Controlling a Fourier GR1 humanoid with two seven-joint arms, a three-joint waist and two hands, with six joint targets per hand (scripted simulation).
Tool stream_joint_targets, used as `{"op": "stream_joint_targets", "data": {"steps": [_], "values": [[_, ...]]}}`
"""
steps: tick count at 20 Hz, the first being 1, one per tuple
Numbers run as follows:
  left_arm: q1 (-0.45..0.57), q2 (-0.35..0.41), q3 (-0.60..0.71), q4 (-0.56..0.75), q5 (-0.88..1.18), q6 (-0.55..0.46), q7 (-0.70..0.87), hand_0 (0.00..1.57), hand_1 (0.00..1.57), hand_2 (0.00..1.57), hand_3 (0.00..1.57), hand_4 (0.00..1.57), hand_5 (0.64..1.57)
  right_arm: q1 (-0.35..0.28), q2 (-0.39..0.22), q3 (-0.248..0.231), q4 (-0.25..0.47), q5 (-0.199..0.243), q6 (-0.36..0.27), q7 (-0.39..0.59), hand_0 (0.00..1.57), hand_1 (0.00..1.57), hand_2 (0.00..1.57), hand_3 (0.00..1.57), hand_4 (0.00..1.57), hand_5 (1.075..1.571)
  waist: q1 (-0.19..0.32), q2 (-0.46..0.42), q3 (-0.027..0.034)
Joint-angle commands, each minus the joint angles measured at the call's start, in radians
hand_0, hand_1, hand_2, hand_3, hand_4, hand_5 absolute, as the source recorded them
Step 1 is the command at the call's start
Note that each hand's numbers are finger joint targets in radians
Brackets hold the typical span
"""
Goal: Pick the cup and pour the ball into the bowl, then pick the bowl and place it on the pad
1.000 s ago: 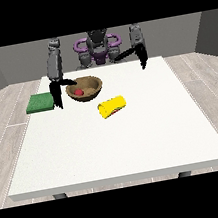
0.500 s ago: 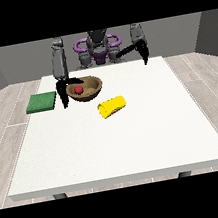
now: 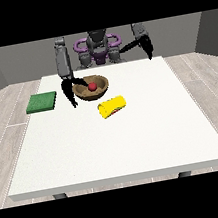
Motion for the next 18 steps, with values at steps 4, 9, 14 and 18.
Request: {"op": "stream_joint_targets", "data": {"steps": [4,9,14,18], "values": [[0.014,-0.019,-0.009,0.002,-0.024,0.044,-0.037,0.00,0.00,0.00,0.00,0.00,1.568,0.001,-0.028,0.051,0.062,0.078,-0.123,0.129,1.57,1.57,1.57,1.57,1.05,1.550,0.011,0.041,0.0110],[0.059,0.050,0.076,0.067,0.042,-0.009,-0.065,0.00,0.00,0.00,0.00,0.00,1.570,-0.026,-0.016,0.106,0.024,0.127,-0.207,0.239,1.57,1.57,1.57,1.57,1.02,1.555,-0.044,-0.057,0.0108],[0.087,0.068,0.080,0.051,0.052,-0.024,-0.029,0.00,0.00,0.00,0.00,0.00,1.570,-0.048,-0.052,0.104,0.000,0.118,-0.196,0.352,1.57,1.57,1.57,1.57,1.03,1.558,-0.056,-0.110,0.0118],[0.070,0.084,0.121,0.114,0.059,0.005,-0.056,0.00,0.00,0.00,0.00,0.00,1.570,-0.137,-0.112,0.093,-0.054,0.080,-0.121,0.510,1.57,1.57,1.57,1.57,1.05,1.553,-0.119,-0.132,0.0114]]}}
